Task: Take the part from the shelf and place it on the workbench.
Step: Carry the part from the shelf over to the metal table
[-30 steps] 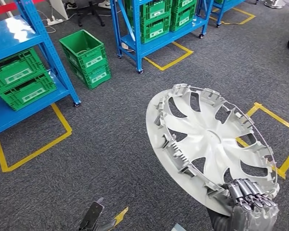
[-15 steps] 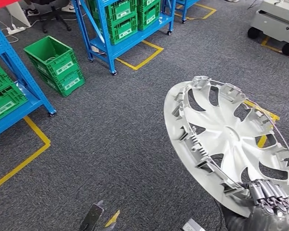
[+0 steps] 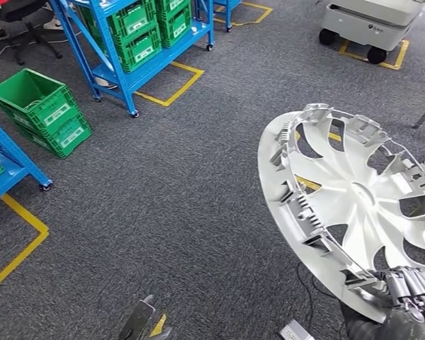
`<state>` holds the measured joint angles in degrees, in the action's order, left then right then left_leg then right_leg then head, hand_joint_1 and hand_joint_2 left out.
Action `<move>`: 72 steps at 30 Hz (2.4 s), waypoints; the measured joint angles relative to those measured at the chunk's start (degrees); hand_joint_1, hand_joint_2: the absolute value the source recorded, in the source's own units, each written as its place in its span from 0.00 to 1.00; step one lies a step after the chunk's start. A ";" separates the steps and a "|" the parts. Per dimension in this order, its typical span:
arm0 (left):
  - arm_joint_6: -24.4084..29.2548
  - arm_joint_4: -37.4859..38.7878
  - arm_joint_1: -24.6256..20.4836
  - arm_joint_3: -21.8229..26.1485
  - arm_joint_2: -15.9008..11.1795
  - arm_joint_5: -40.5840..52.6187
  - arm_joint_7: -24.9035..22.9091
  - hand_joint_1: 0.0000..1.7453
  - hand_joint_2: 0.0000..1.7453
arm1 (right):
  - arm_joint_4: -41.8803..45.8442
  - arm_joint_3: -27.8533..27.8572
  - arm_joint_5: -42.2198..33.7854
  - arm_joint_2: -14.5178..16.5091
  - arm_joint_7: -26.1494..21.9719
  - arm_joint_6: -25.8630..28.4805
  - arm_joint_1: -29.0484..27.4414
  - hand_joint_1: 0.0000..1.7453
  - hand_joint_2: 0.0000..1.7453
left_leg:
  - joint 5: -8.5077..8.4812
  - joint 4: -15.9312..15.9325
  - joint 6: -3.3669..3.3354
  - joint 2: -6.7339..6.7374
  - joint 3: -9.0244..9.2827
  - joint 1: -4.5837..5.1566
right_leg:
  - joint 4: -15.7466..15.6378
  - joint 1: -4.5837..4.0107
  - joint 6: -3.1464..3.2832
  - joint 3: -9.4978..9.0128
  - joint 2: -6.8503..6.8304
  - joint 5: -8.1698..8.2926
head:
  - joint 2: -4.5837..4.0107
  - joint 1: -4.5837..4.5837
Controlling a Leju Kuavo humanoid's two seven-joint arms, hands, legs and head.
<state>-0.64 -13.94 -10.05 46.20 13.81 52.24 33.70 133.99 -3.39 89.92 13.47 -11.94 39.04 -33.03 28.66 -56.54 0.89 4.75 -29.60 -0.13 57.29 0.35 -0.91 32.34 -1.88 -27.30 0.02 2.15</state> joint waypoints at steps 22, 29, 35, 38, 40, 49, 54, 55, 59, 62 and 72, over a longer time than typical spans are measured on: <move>-1.01 0.00 0.49 0.15 -0.24 -2.18 0.24 0.00 1.00 | 2.34 4.10 0.02 2.53 -1.15 0.00 -0.12 1.00 1.00 | -0.93 -0.14 -2.04 -3.03 -1.38 -0.24 | 16.78 0.18 -1.65 9.85 2.27 -6.52 | 0.00 0.43; -1.14 0.00 0.39 0.25 -0.26 -2.37 0.46 0.00 1.00 | 3.11 5.92 0.02 3.15 -1.48 0.00 -0.31 1.00 1.00 | -0.45 -0.26 -0.47 0.26 -0.77 0.22 | 0.67 0.10 -0.64 0.26 -0.74 -0.44 | 0.00 0.27; -1.13 0.00 0.44 0.28 -0.20 -2.48 0.57 0.00 1.00 | 3.83 7.44 -0.07 4.28 -1.95 0.00 -0.75 1.00 1.00 | 6.42 -11.39 0.68 -3.89 -5.45 -0.23 | 0.35 0.15 1.30 0.60 2.32 0.27 | 0.00 -0.04; -1.11 0.00 0.73 0.31 -0.27 -2.66 0.57 0.00 1.00 | 3.96 8.68 -0.44 4.64 -2.05 0.00 -1.04 1.00 1.00 | 6.88 -16.93 0.07 -4.47 -8.43 -0.11 | 0.37 -0.30 1.53 0.62 4.38 0.36 | 0.00 -0.06; -1.02 0.00 0.72 0.31 -0.31 -2.78 0.57 0.00 1.00 | 4.08 9.36 -0.77 4.78 -2.30 0.00 -1.12 1.00 1.00 | 2.47 -10.65 -0.80 -5.56 -5.72 0.21 | 0.37 -0.45 1.56 0.47 5.82 0.41 | 0.00 -0.05; -0.81 0.00 0.59 0.38 -0.36 -3.06 0.62 0.00 1.00 | 5.17 13.00 -2.64 5.02 -2.68 0.00 -1.26 1.00 1.00 | -1.52 1.03 -2.53 -5.88 -0.74 0.28 | 6.05 -0.34 -0.46 4.51 4.38 -2.65 | 0.00 0.10; -0.82 0.00 0.89 0.42 -0.32 -3.08 0.63 0.00 1.00 | 5.21 13.82 -2.71 5.02 -2.67 -0.01 -1.24 1.00 1.00 | -1.18 0.97 -2.33 -2.23 -0.71 0.31 | 13.93 0.60 -1.94 8.06 1.87 -4.95 | 0.00 0.24; -0.82 0.00 0.86 0.42 -0.29 -3.09 0.63 0.00 1.00 | 5.21 13.99 -2.72 5.02 -2.63 -0.02 -1.23 1.00 1.00 | -1.01 0.89 -2.08 -1.67 -0.58 0.26 | 9.91 0.79 -2.18 5.75 1.10 -3.00 | 0.00 0.25; -0.77 0.00 0.78 0.43 -0.40 -3.24 0.67 0.00 1.00 | 5.23 14.59 -3.14 5.02 -2.33 -0.02 -1.14 1.00 1.00 | -0.26 0.36 -0.87 -0.17 -0.10 0.74 | 0.62 0.63 -1.32 0.20 -1.51 -0.62 | 0.00 0.14; -0.78 0.00 0.68 0.46 -0.34 -3.44 0.69 0.00 1.00 | 5.40 15.09 -3.65 5.04 -2.22 -0.01 -1.21 1.00 1.00 | 0.59 -0.35 -0.11 -0.09 -0.08 0.41 | 0.54 0.65 -0.04 0.30 0.14 -0.34 | 0.00 -0.10; -2.45 0.00 1.10 0.47 -1.43 -3.62 0.68 0.00 1.00 | 5.72 15.99 -2.57 5.06 -0.95 -0.01 -1.14 1.00 1.00 | -0.19 -5.03 -1.39 -7.18 -3.53 0.39 | 0.50 0.02 1.09 0.10 6.54 -0.08 | 0.00 -0.50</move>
<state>-3.09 -13.94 -8.95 46.67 12.38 48.62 34.39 139.71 12.60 87.35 18.53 -12.89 39.03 -34.17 28.47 -61.58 -0.50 -2.42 -33.13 0.25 57.79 0.37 0.18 32.44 4.66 -27.38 0.02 1.64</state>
